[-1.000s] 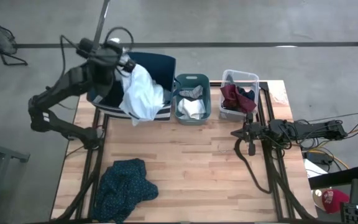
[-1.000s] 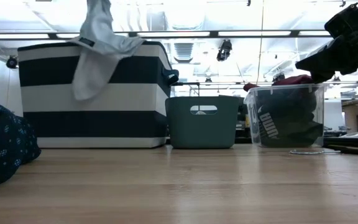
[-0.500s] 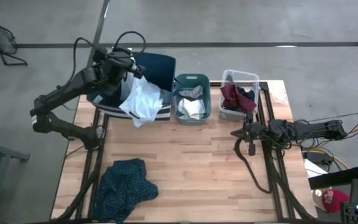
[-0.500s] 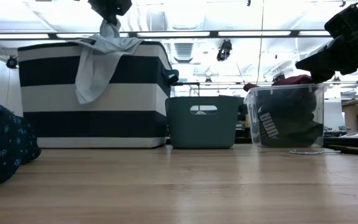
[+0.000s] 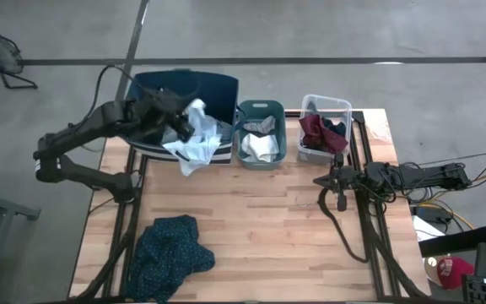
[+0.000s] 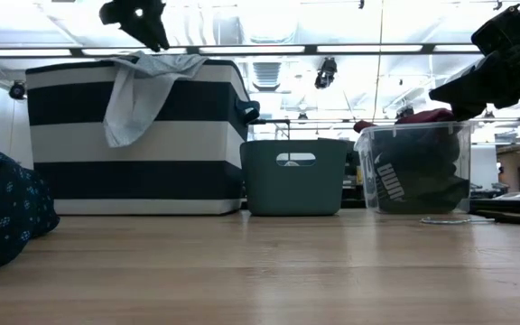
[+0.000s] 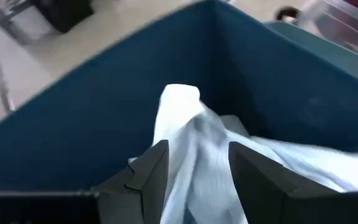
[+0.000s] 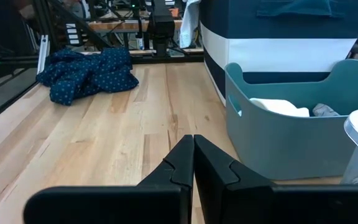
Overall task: Pick & Place Cloths
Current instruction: Put the light blue polo shirt into the blue bin
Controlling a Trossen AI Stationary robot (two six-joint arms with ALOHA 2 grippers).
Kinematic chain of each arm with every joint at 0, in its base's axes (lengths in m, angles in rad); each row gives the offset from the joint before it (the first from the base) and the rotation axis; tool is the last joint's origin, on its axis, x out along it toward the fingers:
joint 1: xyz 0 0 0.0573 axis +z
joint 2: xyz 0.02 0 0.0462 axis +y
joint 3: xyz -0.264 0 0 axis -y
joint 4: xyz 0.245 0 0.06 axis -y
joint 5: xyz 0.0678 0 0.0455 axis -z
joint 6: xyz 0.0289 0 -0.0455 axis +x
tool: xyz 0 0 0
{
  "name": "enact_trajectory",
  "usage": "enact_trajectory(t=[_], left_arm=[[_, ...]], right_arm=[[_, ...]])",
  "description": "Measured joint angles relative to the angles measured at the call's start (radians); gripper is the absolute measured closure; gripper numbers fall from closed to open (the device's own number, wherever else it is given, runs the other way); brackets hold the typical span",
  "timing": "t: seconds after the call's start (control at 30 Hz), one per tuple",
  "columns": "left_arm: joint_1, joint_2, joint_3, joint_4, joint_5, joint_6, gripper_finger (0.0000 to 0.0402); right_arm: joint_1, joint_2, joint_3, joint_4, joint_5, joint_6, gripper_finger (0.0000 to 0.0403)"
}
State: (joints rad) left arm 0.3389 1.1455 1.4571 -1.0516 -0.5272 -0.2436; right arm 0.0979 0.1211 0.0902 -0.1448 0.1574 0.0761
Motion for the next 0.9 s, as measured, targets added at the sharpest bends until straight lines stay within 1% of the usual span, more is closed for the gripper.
enact_trajectory(t=[0.07, 0.13, 0.23, 0.37, 0.47, 0.57, 0.63, 0.7, 0.77, 0.83, 0.9], left_arm=[[-0.046, -0.023, -0.035, 0.004, -0.014, -0.005, 0.0227], [-0.105, -0.044, -0.070, 0.006, -0.053, -0.012, 0.0227], [-0.217, -0.077, -0.129, 0.010, -0.150, -0.014, 0.0227], [-0.415, -0.113, -0.248, 0.025, -0.237, -0.013, 0.0227], [-0.576, -0.114, -0.350, 0.097, -0.296, -0.038, 0.0227], [-0.724, -0.093, -0.449, 0.201, -0.399, -0.099, 0.0227], [-0.814, -0.070, -0.501, 0.231, -0.467, -0.136, 0.0227], [-0.902, -0.054, -0.533, 0.232, -0.534, -0.207, 0.0228], [-0.978, -0.046, -0.558, 0.216, -0.580, -0.318, 0.0227], [-1.031, -0.045, -0.584, 0.194, -0.622, -0.446, 0.0227], [-1.060, -0.056, -0.612, 0.166, -0.657, -0.615, 0.0227]], right_arm=[[0.000, 0.000, 0.000, 0.000, 0.000, 0.001, 0.0394], [0.000, 0.000, 0.000, 0.000, 0.000, 0.000, 0.0394], [0.000, 0.000, 0.000, 0.000, 0.000, 0.001, 0.0394], [0.000, 0.000, 0.000, 0.000, 0.000, 0.001, 0.0394], [0.000, 0.000, 0.000, 0.000, 0.000, 0.000, 0.0394], [0.000, 0.000, 0.000, 0.000, 0.000, 0.000, 0.0394], [0.000, 0.000, 0.000, 0.000, 0.000, 0.000, 0.0394], [0.000, 0.000, 0.000, 0.000, 0.000, 0.001, 0.0394], [0.000, 0.000, 0.000, 0.000, 0.000, 0.000, 0.0394], [0.000, 0.000, 0.000, 0.000, 0.000, 0.001, 0.0394], [0.000, 0.000, 0.000, 0.000, 0.000, 0.000, 0.0394]])
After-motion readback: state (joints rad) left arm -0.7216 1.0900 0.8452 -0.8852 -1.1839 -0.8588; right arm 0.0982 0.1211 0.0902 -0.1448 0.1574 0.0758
